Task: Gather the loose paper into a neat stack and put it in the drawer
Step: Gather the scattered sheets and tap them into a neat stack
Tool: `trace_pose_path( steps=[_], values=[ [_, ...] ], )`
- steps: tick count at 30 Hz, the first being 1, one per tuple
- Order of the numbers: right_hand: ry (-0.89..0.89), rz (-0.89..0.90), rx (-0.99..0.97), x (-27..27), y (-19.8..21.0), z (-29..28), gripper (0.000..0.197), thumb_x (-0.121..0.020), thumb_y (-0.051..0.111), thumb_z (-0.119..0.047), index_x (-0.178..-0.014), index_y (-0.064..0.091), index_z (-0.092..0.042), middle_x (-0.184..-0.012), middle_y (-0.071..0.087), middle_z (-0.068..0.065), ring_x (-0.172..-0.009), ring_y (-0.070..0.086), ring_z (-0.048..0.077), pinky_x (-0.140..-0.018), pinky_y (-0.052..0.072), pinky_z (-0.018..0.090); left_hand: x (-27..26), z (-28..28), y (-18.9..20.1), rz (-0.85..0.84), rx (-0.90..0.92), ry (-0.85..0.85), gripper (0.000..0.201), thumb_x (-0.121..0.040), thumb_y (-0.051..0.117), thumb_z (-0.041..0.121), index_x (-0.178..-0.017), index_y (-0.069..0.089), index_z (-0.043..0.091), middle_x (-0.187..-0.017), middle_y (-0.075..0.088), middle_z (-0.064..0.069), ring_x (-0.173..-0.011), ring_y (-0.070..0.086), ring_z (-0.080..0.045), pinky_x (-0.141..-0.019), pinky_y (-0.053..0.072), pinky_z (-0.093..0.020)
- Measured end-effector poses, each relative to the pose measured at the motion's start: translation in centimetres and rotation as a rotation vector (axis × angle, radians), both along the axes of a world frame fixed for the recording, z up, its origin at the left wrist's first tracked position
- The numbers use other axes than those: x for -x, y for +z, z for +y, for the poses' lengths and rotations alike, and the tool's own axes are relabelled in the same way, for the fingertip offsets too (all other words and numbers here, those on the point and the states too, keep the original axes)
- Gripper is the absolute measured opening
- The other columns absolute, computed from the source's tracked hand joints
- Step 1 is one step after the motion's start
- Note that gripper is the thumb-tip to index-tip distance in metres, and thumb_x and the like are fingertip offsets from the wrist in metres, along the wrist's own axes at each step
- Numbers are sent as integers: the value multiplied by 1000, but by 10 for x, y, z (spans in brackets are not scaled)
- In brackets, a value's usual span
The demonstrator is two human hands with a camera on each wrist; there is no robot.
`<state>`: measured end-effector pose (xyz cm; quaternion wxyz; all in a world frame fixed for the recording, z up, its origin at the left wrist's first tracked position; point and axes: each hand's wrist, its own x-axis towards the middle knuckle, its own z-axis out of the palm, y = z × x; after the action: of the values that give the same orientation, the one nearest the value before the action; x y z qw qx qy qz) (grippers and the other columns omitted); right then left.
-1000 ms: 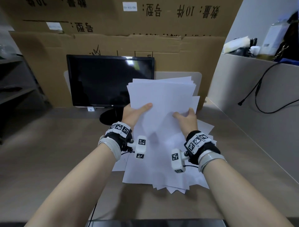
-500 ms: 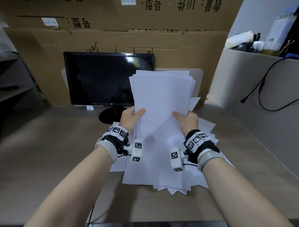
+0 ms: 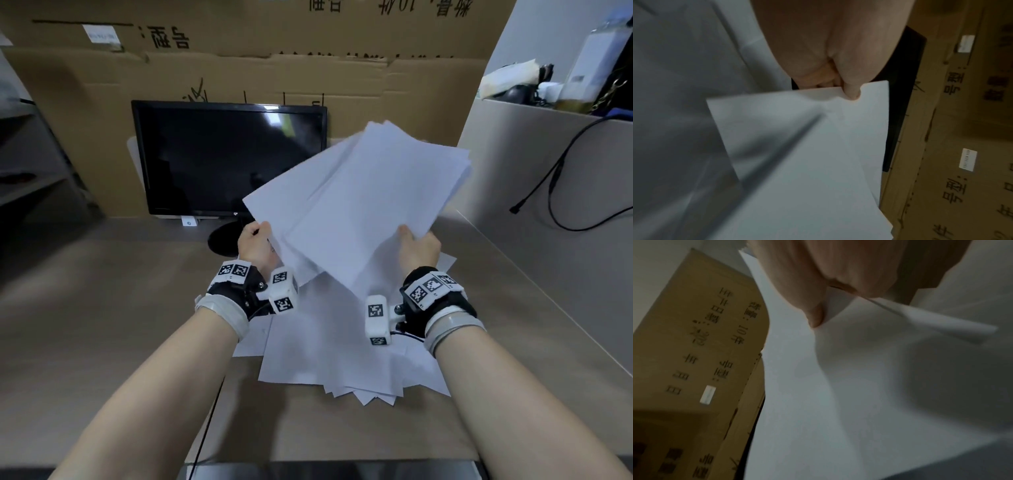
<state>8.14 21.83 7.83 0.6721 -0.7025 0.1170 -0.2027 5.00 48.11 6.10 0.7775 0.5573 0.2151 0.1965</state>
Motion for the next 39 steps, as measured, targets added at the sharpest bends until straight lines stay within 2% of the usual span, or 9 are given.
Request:
trace_pose_path(
  steps=[5,8,12,16,20,23,30,34,39],
  values=[
    [70,132,-115,2,-6,13,20,-95,55,-7,-113,61,-3,-105,62,8,-96,59,23,-84,43,28,27,-18,-8,149,142,-126,24,-94,44,-10,-77,55,4,-72,60,-11,-65,61,-27,-55,55,-31],
    [151,254,-126,-4,-24,26,12,-92,48,-3,-94,58,-11,-104,64,12,-96,61,32,-88,50,40,38,-27,-14,204,179,-237,21,-96,39,-4,-86,56,5,-85,65,-13,-72,66,-29,-52,58,-32],
    [283,411,-108,6,-27,41,23,-98,50,-11,-116,57,2,-113,61,15,-100,60,32,-98,50,40,49,-30,-9,213,256,-310,23,-89,40,9,-82,62,8,-68,62,-3,-57,64,-20,-55,57,-26],
    [359,493,78,19,-21,46,19,-89,60,-12,-100,60,4,-75,57,16,-58,60,24,-57,47,26,45,-33,-11,258,83,-276,34,-89,68,12,-120,65,-1,-117,70,-22,-88,72,-35,-62,60,-39],
    [296,581,329,5,-21,41,68,-75,58,-58,-119,58,-7,-112,60,15,-106,58,34,-95,48,41,42,-37,-5,310,3,-207,42,-95,67,15,-131,56,-4,-119,66,-24,-75,65,-32,-51,51,-30],
    [247,611,365,5,-16,33,92,-65,48,-73,-131,56,-9,-127,55,19,-110,54,35,-95,43,38,46,-47,8,254,12,-223,33,-100,61,11,-128,59,-7,-104,65,-19,-65,62,-24,-36,48,-23],
    [133,560,183,24,-16,13,81,-72,54,-64,-126,53,-4,-117,57,18,-94,57,33,-82,48,39,54,-65,-1,256,113,-173,8,-98,55,-4,-103,61,-5,-81,59,-16,-62,56,-23,-35,48,-18],
    [249,470,-273,47,-25,17,42,-80,72,-29,-109,60,-1,-93,61,16,-78,64,34,-84,58,52,70,-75,-14,324,23,-195,20,-94,54,1,-113,56,-4,-86,62,-24,-59,57,-30,-39,46,-24],
    [335,519,-142,67,-35,17,19,-86,66,2,-103,57,3,-85,61,16,-77,64,33,-83,57,48,93,-87,-15,200,262,-283,14,-89,49,-10,-96,60,-5,-86,66,-21,-73,68,-33,-60,60,-35]
  ],
)
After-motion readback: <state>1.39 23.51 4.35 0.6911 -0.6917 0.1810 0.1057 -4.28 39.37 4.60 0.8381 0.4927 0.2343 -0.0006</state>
